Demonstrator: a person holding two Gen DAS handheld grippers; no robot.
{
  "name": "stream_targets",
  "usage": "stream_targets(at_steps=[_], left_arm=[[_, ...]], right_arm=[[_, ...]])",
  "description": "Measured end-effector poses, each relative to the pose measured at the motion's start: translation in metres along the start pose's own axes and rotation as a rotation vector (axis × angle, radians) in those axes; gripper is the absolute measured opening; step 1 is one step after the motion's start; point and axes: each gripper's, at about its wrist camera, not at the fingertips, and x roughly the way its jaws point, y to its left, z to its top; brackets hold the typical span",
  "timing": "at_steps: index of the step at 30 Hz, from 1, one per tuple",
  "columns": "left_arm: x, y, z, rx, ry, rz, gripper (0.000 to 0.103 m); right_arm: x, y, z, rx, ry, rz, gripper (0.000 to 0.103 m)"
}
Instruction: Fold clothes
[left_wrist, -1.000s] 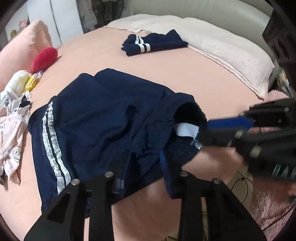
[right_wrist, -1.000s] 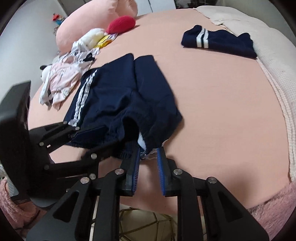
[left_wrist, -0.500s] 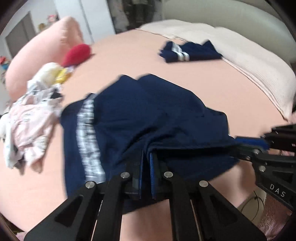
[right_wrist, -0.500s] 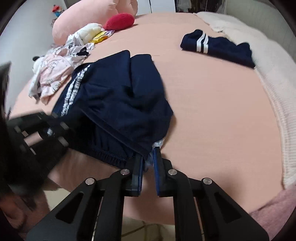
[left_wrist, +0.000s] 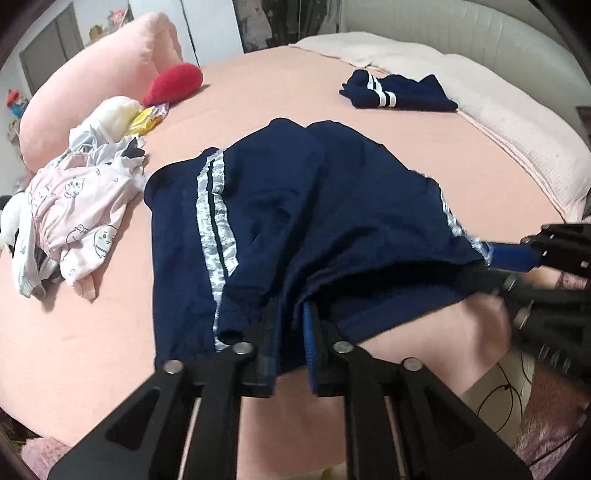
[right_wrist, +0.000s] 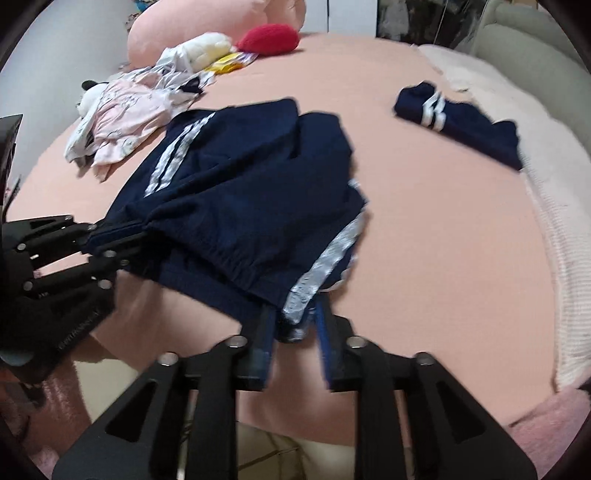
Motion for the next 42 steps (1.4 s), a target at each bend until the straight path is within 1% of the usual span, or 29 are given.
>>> stream_targets(at_steps=[1,4,5,6,7,8,9,10,11,12,13,14,15,16,17,18,20,23,24,26,29,31,32,33,34,36,37,40,42], left_arm=[[0.002,-0.001,0.000,-0.003,-0.006,0.009,0.040],[0.003,0.002,0.000,-0.028,-0.010,0.030,0.041],[0.003,0.005,-0.001,-0.040,-0.010,0.046,0.041],[0.002,0.008,-0.001,-0.052,-0.010,0.061,0.042],[0.001,0.013,-0.002,-0.064,-0.006,0.070,0.042],[0.000,0.017,-0.002,-0.070,-0.002,0.101,0.042],[-0.001,0.022,-0.003,-0.074,0.002,0.144,0.042],[-0.002,0.027,-0.004,-0.088,0.005,0.159,0.042],[-0.003,0.034,-0.005,-0.106,0.009,0.162,0.042],[-0.003,0.038,-0.005,-0.126,0.016,0.118,0.043],[-0.003,0.041,-0.006,-0.147,0.025,0.052,0.043],[-0.005,0.039,-0.006,-0.136,0.022,0.027,0.043],[-0.007,0.034,-0.007,-0.108,0.007,0.046,0.043],[-0.009,0.028,-0.007,-0.078,-0.009,0.077,0.037],[-0.011,0.024,-0.006,-0.063,-0.024,0.094,0.027],[-0.013,0.023,-0.004,-0.070,-0.034,0.086,0.003],[-0.022,0.027,0.005,-0.098,-0.064,0.083,0.003],[-0.036,0.037,0.028,-0.119,-0.110,0.098,0.003],[-0.044,0.041,0.041,-0.116,-0.136,0.101,0.003],[-0.068,0.048,0.069,-0.100,-0.214,0.111,0.003],[-0.119,0.054,0.097,-0.075,-0.357,0.149,0.004],[-0.154,0.059,0.109,-0.065,-0.446,0.179,0.004],[-0.164,0.062,0.110,-0.066,-0.466,0.192,0.004],[-0.163,0.065,0.104,-0.068,-0.453,0.202,0.005],[-0.159,0.068,0.095,-0.070,-0.430,0.210,0.006],[-0.145,0.075,0.077,-0.084,-0.366,0.212,0.007],[-0.128,0.080,0.067,-0.108,-0.308,0.188,0.007],[-0.082,0.086,0.033,-0.171,-0.153,0.123,0.007],[-0.065,0.081,0.017,-0.188,-0.092,0.099,0.007]], right_arm=[[0.006,0.001,0.000,0.004,0.009,0.009,0.039],[0.021,0.006,0.005,-0.007,0.010,-0.040,0.038],[0.021,0.005,0.006,-0.005,0.001,-0.062,0.028],[0.019,0.003,0.009,0.003,-0.008,-0.093,0.014],[0.016,-0.001,0.010,0.016,-0.020,-0.115,0.013],[0.013,-0.006,0.011,0.029,-0.032,-0.138,0.013],[0.008,-0.012,0.011,0.044,-0.046,-0.169,0.009],[0.003,-0.017,0.011,0.059,-0.059,-0.200,0.007],[-0.002,-0.023,0.011,0.076,-0.073,-0.229,0.007],[-0.009,-0.029,0.011,0.104,-0.090,-0.230,0.007],[-0.016,-0.036,0.012,0.135,-0.099,-0.209,0.007],[-0.022,-0.043,0.012,0.163,-0.107,-0.191,0.007],[-0.027,-0.045,0.011,0.174,-0.115,-0.195,0.007],[-0.030,-0.045,0.010,0.166,-0.117,-0.200,0.008],[-0.027,-0.043,0.010,0.148,-0.095,-0.186,0.008],[-0.018,-0.041,0.007,0.130,-0.046,-0.145,0.008],[0.002,-0.037,0.000,0.119,0.059,-0.059,0.010],[0.013,-0.038,0.004,0.127,0.090,-0.055,0.008],[0.010,-0.040,0.014,0.127,0.074,-0.074,0.007],[-0.010,-0.046,0.041,0.130,-0.002,-0.103,0.007],[-0.071,-0.041,0.090,0.107,-0.195,-0.169,0.007],[-0.111,-0.033,0.107,0.082,-0.313,-0.210,0.007],[-0.132,-0.028,0.114,0.073,-0.370,-0.226,0.007],[-0.148,-0.025,0.115,0.072,-0.410,-0.235,0.008],[-0.153,-0.023,0.112,0.072,-0.421,-0.245,0.008],[-0.145,-0.022,0.100,0.068,-0.389,-0.253,0.007],[-0.140,-0.022,0.093,0.067,-0.370,-0.258,0.008],[-0.092,-0.022,0.064,0.081,-0.226,-0.231,0.008],[-0.068,-0.021,0.045,0.088,-0.156,-0.224,0.008]])
